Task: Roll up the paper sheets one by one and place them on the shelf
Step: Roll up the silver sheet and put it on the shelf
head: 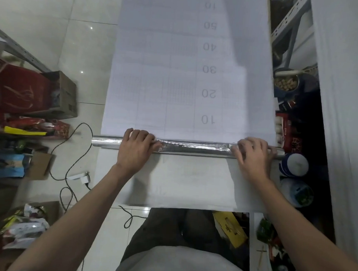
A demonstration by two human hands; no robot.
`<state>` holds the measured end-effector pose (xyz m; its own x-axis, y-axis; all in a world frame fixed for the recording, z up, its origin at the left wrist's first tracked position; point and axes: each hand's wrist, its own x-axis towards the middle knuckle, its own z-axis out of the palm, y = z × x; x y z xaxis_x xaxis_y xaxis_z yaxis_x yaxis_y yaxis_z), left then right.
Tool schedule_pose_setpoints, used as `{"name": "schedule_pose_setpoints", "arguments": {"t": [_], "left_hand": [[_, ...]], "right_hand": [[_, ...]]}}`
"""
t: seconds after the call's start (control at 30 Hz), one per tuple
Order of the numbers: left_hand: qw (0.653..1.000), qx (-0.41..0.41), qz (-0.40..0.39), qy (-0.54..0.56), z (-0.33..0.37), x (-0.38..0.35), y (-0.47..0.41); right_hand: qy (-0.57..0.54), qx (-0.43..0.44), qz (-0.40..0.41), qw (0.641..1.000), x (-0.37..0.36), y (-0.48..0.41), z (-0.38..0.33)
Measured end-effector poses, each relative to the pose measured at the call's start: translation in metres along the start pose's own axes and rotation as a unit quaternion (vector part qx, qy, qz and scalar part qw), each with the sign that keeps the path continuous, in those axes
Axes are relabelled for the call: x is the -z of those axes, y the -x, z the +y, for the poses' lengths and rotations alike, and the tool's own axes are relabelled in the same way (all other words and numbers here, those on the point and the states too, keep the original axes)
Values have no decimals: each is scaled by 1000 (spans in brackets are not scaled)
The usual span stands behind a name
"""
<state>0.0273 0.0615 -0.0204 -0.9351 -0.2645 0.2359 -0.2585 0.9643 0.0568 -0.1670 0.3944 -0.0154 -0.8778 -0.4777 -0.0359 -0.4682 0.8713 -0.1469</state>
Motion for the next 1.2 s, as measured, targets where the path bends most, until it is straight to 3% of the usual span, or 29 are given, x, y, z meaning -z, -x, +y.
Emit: {"name": "schedule_pose_setpoints", "arguments": {"t": [0.07, 0.23, 0.43, 0.67, 0.87, 1.03, 1.2], "left_hand": [[999, 16, -2, -30, 3, -1, -4], [995, -14, -90, -46, -3, -4, -3], [998, 1, -66, -12, -3, -4, -12], [996, -2, -91, -19, -7, -11, -12], [998, 11, -56, 29, -8, -11, -25], [993, -16, -105, -43, -8, -13, -25], [996, -11, -93, -6, -10, -8, -31]], "right_hand": [[17, 19, -5, 1000, -4, 0, 4], [37, 45, -28, 998, -7, -3, 9], [18, 42, -1, 999, 1, -23, 5], [24, 81, -13, 996, -5, -27, 14], [-13, 62, 36, 997, 1, -34, 12], [13, 55, 1, 998, -3, -32, 10], [17, 41, -5, 999, -2, -35, 9]]}}
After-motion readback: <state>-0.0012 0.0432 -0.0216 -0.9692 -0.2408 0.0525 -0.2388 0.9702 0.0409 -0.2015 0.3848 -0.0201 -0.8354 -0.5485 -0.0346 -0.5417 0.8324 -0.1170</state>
